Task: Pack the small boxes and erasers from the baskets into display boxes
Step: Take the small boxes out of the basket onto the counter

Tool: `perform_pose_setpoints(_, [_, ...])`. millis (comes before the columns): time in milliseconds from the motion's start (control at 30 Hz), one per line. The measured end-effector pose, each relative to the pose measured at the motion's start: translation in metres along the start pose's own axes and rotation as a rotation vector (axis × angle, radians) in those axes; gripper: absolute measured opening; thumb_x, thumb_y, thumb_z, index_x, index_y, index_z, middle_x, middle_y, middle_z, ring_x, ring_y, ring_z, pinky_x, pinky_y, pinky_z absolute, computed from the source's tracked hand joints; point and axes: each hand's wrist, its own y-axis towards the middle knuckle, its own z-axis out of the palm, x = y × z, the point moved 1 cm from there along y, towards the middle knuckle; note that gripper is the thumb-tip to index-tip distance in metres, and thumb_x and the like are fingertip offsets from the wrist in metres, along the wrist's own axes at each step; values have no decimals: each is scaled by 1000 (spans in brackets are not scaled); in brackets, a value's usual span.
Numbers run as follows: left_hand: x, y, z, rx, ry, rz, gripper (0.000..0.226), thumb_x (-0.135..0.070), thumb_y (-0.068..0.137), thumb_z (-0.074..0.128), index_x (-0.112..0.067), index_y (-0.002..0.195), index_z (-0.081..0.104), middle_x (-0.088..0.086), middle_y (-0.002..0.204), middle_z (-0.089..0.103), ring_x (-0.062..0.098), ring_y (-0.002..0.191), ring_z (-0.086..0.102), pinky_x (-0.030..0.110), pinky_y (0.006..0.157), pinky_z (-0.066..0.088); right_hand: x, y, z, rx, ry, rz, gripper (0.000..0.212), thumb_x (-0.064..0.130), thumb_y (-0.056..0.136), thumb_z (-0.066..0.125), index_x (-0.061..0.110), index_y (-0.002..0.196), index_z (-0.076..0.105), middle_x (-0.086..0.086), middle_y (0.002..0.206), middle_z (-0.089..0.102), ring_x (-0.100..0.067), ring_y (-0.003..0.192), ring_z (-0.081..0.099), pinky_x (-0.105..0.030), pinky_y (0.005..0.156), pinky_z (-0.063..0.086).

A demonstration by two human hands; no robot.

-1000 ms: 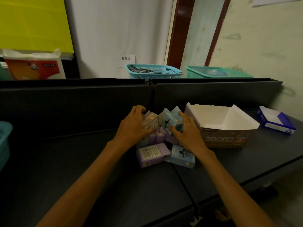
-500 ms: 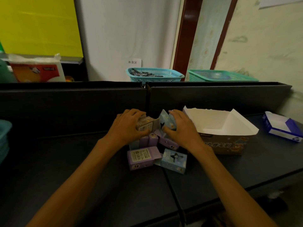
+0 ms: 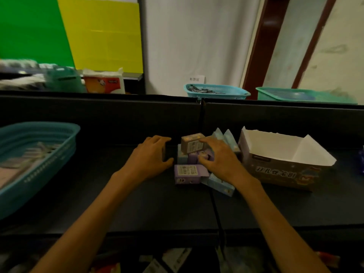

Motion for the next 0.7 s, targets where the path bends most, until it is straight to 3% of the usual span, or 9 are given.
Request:
perform_pose_setpoints(167, [19, -36, -14, -29, 108, -64, 69, -42, 83, 63, -27, 142, 30, 0, 144, 37, 19, 130, 35, 38, 104, 33, 30, -4, 16, 54, -37, -12, 55, 32, 87, 65, 21, 137, 45, -2, 139, 48, -17, 129, 42, -33, 108, 35])
perform_pose_setpoints(300, [39, -58, -35, -47, 199, -134, 74, -46, 84, 61, -27, 146, 24, 1, 148, 31, 21, 135, 30, 42, 107, 30, 61, 0, 30, 93, -66, -33, 56, 35, 88, 63, 22, 138, 43, -2, 141, 45, -16, 130, 41, -30, 107, 32])
perform_pose_setpoints(500, [91, -98, -78, -59, 236, -154, 73, -49, 86, 57, -23, 146, 26, 3, 145, 35, 25, 131, 35, 43, 102, 38, 120, 8, 64, 127, -88, -83, 56, 37, 88, 62, 24, 138, 41, -1, 140, 44, -16, 127, 41, -28, 104, 33])
perform_pose_setpoints(700, [154, -151, -131, -76, 240, -196, 71, -49, 84, 58, -25, 144, 30, 2, 143, 38, 23, 130, 37, 41, 103, 36, 206, 14, 109, 116, -104, -127, 53, 39, 89, 59, 23, 137, 43, 2, 141, 45, -14, 128, 40, -29, 106, 31])
